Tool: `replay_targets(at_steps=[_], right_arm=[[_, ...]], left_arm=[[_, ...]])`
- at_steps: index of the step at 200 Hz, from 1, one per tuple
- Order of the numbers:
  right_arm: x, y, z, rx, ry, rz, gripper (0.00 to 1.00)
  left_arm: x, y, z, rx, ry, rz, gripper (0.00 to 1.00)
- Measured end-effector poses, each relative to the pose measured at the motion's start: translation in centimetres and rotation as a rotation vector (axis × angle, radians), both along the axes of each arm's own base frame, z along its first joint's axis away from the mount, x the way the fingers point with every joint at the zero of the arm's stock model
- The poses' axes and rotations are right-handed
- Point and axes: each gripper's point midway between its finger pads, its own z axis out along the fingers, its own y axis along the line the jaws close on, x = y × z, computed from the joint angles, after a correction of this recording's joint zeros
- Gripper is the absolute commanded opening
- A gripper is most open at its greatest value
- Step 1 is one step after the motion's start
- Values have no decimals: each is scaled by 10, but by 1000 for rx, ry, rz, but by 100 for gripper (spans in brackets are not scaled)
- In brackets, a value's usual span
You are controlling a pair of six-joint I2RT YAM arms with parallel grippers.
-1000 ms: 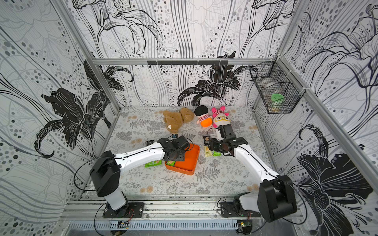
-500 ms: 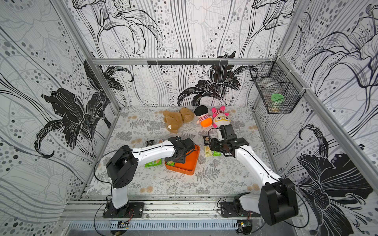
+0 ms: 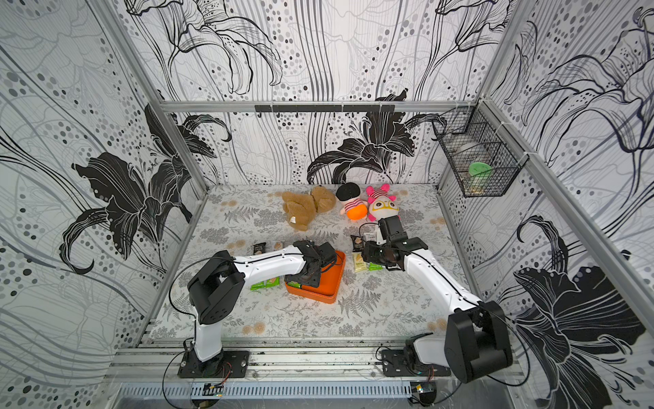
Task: Take the cookies out of the storage box
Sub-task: Pick up the cookie from the storage box.
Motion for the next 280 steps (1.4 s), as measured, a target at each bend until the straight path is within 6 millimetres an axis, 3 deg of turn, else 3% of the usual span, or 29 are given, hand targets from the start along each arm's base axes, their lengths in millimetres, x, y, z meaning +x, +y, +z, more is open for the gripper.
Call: replay_targets(at_steps=[62,111,193,280], right_arm=[[2,-2,3,-14,-3,-4,57],[2,-2,5,-15,-7,-2,57],[4,-1,-1,-19,11,-1,57],[4,-1,0,-22,21,-1,57]], left_arm=[[-2,-14,-2,-67,18,1,75],[2,-31,9,-121,4,-1,76],[2,-20,9,-82,0,-7,76],[7,-9,-5,-92,17,-17,59]])
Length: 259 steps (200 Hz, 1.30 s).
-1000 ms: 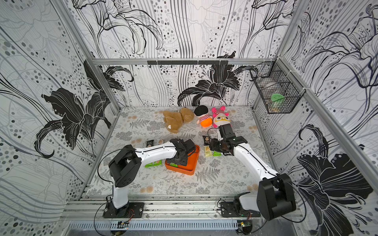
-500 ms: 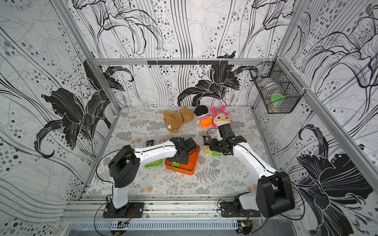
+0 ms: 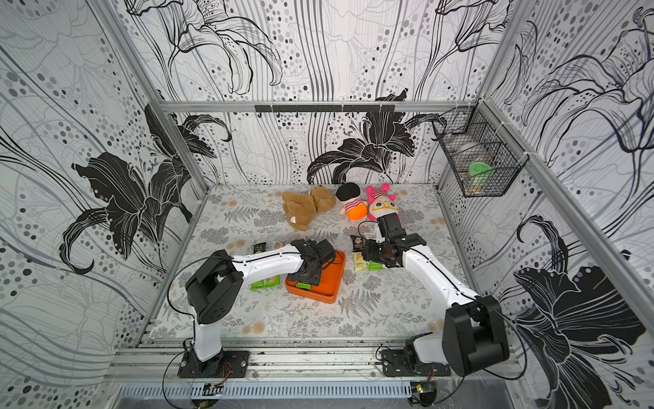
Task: Take the cookies out of the storage box
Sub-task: Pick up the cookie from the storage box, then place the cookie at the center of the board.
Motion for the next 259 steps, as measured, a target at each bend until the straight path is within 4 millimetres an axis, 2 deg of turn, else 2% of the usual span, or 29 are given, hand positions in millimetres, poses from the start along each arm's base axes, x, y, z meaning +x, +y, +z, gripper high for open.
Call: replay_targets(at_steps=[24,62,111,206,240,259], right_arm=[[-1,0,0,-1,3,0,57],[-2,-1,-1,-4,10,0,57],[-3,-1,-1,-5,13,0,57],[-3,-1,-1,-4,12,-1,57],[-3,-1,1,-2,5,-1,57],[-3,-1,3,-1,0,-1,57]], left_arm=[[0,4,-4,-2,5,4,57],[-1,4,-3,-15,2,2,47],[1,2,2,-27,-6,1,46],[19,-17,56,-131,-93,4,46],[23,-15,67,-158,-106,17,46],[30,-7,74,-176,-118,42,45]])
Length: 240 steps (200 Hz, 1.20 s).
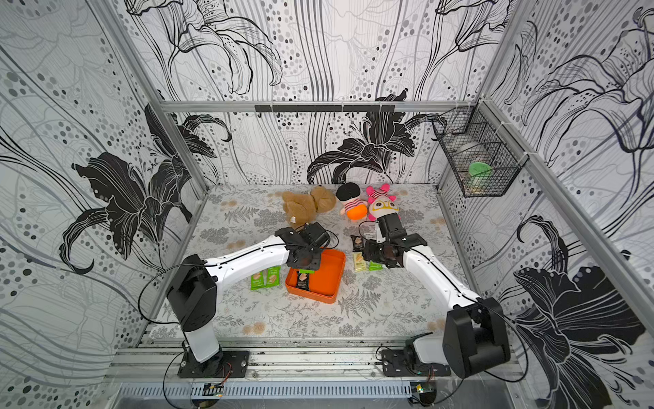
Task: Take the cookies out of the storage box
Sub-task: Place the cookie at the center of the board.
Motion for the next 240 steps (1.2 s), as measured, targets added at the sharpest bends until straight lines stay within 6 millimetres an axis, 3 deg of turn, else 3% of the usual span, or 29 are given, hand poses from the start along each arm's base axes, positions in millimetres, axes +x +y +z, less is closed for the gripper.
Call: replay_targets(at_steps=[32,78,111,154,184,240], right_arm=[[0,-1,0,-2,-1,-3,57],[8,-1,13,6,-28,-29,57],[14,-1,20,13,-42,-50,57],[17,0,14,20,-16,-73,57],[17,0,8,24,6,-91,57],[23,2,13,35,3,-111,57]], left_arm=[[17,43,15,-18,-24,83,45],[39,147,27,7,-48,261,45],[41,218,19,48,-24,372,45],[33,287,0,69,23,481,45],[37,313,-7,72,18,537,45],[52,319,-55,90,83,541,45]])
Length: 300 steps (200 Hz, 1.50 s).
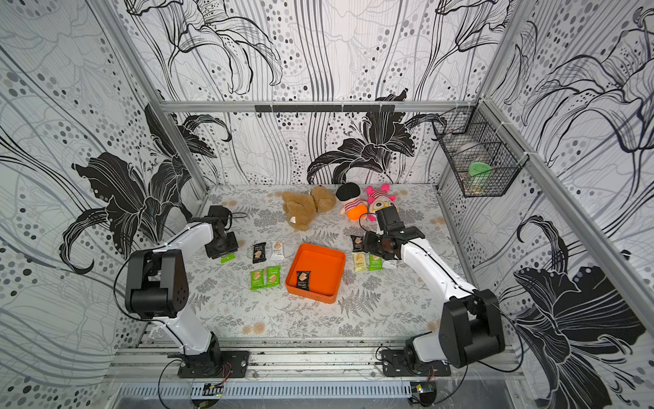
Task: Take the cookies out of the storage box
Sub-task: Place the cookie at the center of the board, then pick up the cookie from the storage box.
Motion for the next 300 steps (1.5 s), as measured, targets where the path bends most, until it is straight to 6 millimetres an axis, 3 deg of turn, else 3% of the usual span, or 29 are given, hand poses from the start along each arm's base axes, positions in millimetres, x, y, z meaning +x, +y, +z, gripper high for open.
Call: replay_targets(at_steps=[69,101,148,201,228,300], right_arm=[[2,-4,3,-16,-7,-18,57],[7,-6,15,-28,-27,-25,57],[9,-6,20,-33,-40,-27,57],[8,-9,18,-64,-39,-8,57],[5,-11,16,-77,-41,7,57],[-3,-10,8,-70,-61,41,58]], left_arm=[[13,-1,-23,-23,-4,-1,45],[13,-2,-34,-28,16,-1,45],[14,-3,-36,-35,14,-2,63],[13,-12,-30,-37,11,-20,69],[16,-39,-8,-37,-33,-77,70],[4,-165,66,-96,-174,-279,74]])
